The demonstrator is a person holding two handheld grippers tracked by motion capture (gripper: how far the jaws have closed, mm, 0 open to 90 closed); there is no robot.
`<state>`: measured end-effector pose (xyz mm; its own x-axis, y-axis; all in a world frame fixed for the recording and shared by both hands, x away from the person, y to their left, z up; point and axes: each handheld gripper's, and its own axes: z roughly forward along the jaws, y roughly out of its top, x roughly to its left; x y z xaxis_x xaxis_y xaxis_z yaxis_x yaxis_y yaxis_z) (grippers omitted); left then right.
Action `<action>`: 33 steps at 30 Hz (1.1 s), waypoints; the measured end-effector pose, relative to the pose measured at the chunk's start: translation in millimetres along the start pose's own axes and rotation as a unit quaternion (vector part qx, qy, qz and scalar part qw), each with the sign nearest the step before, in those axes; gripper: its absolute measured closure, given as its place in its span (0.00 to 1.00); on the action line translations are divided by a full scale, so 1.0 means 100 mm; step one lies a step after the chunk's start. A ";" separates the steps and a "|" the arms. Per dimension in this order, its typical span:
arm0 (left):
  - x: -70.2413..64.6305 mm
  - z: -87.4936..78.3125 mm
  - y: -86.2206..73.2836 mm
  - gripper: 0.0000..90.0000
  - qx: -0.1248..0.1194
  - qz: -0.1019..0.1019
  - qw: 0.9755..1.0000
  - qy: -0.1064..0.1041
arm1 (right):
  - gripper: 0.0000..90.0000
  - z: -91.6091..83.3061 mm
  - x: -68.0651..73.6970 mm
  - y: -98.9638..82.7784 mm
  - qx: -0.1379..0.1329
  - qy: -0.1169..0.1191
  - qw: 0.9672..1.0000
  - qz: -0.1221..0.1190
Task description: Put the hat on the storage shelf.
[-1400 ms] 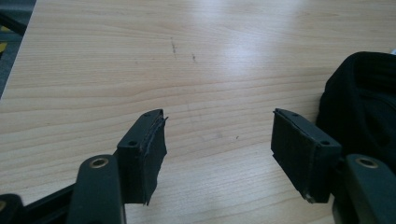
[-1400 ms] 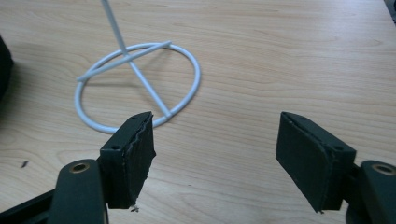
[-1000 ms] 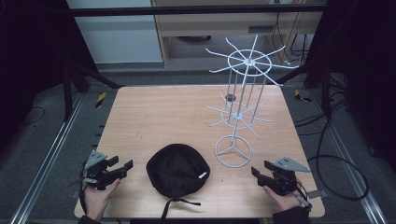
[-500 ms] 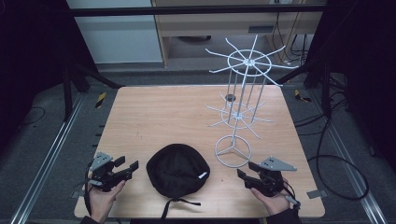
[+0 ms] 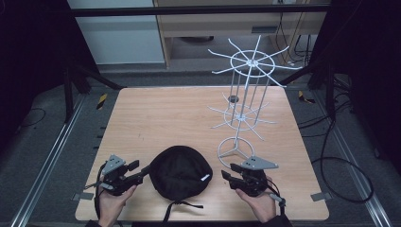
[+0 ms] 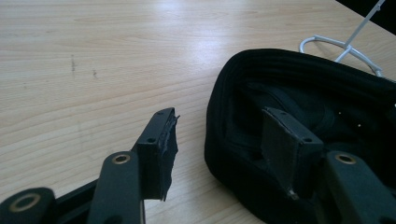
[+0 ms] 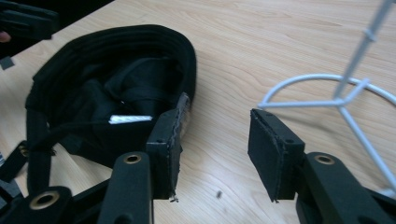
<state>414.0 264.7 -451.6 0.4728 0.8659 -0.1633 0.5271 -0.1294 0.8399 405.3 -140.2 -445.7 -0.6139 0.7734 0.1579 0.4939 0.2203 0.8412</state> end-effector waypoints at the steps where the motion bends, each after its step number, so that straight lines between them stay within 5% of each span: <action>1: -0.01 0.01 0.00 0.50 0.002 0.001 1.000 0.000 | 0.61 0.02 0.02 0.02 0.001 0.001 1.000 -0.001; 21: -0.03 0.27 -0.07 0.67 0.085 -0.001 0.996 0.003 | 0.61 0.48 0.20 0.18 0.042 0.022 0.999 -0.002; 33: -0.02 0.29 -0.10 0.81 0.099 -0.001 0.995 0.014 | 0.65 0.64 0.25 0.06 0.082 0.025 0.996 0.000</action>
<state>428.5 250.4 -475.2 0.4526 0.8794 -0.1476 0.6587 -0.2182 0.7201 432.5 -80.8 -469.7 -0.6415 0.7440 0.1870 0.5855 0.3174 0.7459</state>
